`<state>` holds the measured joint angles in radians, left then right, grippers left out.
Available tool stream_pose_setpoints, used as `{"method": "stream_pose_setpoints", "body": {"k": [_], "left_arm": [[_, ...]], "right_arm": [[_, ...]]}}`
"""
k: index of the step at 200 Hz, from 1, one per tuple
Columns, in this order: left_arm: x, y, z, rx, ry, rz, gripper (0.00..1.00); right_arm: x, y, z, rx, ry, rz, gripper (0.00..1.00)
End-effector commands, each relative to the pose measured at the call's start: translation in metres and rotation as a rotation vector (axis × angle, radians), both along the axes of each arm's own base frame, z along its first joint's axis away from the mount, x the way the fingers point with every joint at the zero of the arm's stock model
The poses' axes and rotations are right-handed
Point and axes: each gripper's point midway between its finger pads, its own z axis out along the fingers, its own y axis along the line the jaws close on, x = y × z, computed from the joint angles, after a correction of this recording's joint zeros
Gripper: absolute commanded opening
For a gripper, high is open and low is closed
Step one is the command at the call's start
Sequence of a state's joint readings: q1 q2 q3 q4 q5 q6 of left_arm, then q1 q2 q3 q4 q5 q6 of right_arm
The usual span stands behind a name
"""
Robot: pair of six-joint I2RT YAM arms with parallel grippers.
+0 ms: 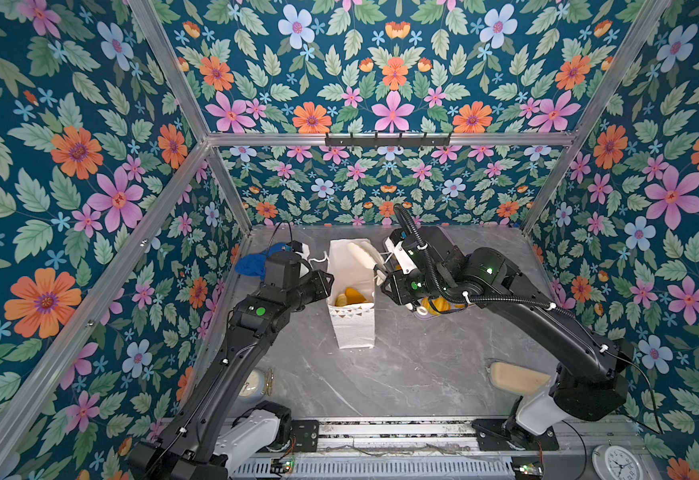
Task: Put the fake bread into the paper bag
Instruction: 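Lower the ridged bread into the bag and open the tongs, then raise the empty tongs from the bag and move them past the tray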
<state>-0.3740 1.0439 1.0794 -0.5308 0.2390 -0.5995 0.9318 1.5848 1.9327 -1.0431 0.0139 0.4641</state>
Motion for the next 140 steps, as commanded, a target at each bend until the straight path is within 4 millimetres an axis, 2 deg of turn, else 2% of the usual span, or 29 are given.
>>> {"method": "stream_pose_setpoints", "body": {"k": [1,30,88,140], "left_arm": [[0.003,-0.003,0.004,-0.011,-0.017,-0.007,0.31],[0.005,-0.005,0.002,-0.015,-0.010,-0.014,0.30],[0.008,-0.009,0.002,-0.023,-0.007,-0.025,0.22],[0.009,-0.011,0.003,-0.027,-0.012,-0.031,0.18]], "right_arm": [[0.003,-0.009,0.012,-0.002,-0.051,-0.023,0.36],[0.004,-0.023,0.021,-0.017,-0.095,-0.052,0.35],[0.007,-0.055,0.032,-0.033,-0.143,-0.123,0.35],[0.012,-0.103,0.026,0.010,-0.125,-0.244,0.34]]}}
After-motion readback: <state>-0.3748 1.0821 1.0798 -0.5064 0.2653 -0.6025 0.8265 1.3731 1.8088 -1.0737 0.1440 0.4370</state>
